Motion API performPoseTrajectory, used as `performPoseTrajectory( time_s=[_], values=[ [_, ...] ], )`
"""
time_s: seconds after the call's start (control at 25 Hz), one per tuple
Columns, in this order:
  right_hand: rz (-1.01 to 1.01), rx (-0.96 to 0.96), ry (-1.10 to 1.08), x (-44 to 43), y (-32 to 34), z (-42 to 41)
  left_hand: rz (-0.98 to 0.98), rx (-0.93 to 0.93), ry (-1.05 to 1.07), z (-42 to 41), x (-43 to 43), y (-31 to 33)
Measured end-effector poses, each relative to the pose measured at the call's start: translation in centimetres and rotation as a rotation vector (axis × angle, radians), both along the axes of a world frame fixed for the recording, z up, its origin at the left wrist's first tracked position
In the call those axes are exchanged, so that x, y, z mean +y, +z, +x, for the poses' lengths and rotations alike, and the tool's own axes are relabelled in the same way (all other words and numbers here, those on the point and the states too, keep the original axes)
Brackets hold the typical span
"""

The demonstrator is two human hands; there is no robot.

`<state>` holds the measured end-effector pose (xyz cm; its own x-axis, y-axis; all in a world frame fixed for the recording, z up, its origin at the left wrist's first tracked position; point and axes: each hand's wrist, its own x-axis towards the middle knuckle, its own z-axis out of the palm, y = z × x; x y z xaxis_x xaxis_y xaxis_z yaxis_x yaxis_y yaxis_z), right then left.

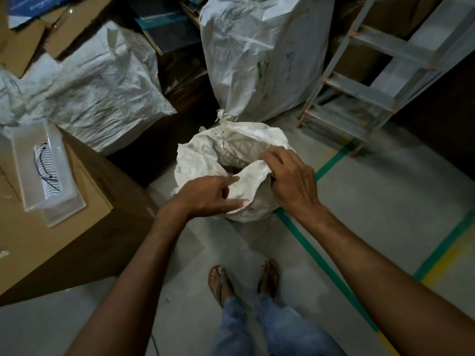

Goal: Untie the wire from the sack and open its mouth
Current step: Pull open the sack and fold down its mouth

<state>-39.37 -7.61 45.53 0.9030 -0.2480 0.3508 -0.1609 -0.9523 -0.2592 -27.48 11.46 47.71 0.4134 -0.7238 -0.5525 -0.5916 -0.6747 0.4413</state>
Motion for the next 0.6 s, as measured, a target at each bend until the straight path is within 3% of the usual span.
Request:
performPoseTrajectory(
  time_s=[0.08, 0.24, 0.36, 0.48, 0.6],
  values=[
    [0.059, 0.026, 0.015, -0.1, -0.1, -0.4, -0.047, 0.043, -0.005, -1.3, -0.8, -1.6],
    [0.086, 0.079, -0.031, -1.1, -0.1, -0.8, -0.129, 0.505, 0.298, -3.3, -1.7, -2.4],
    [0.12, 0.095, -0.08, -1.8, 0.0, -1.0, -0.009, 0.255, 0.077, -4.1, -1.3, -2.9],
    [0.121, 0.174, -0.063, -2.8, 0.9, -1.0, -0.065, -0.083, 0.017, -3.2, -0.4, -3.3],
    [0.12, 0.626, 0.011, -3.5, 2.9, -1.1, -0.145, -0.171, -0.027, -1.4, 0.8, -1.9]
  ],
)
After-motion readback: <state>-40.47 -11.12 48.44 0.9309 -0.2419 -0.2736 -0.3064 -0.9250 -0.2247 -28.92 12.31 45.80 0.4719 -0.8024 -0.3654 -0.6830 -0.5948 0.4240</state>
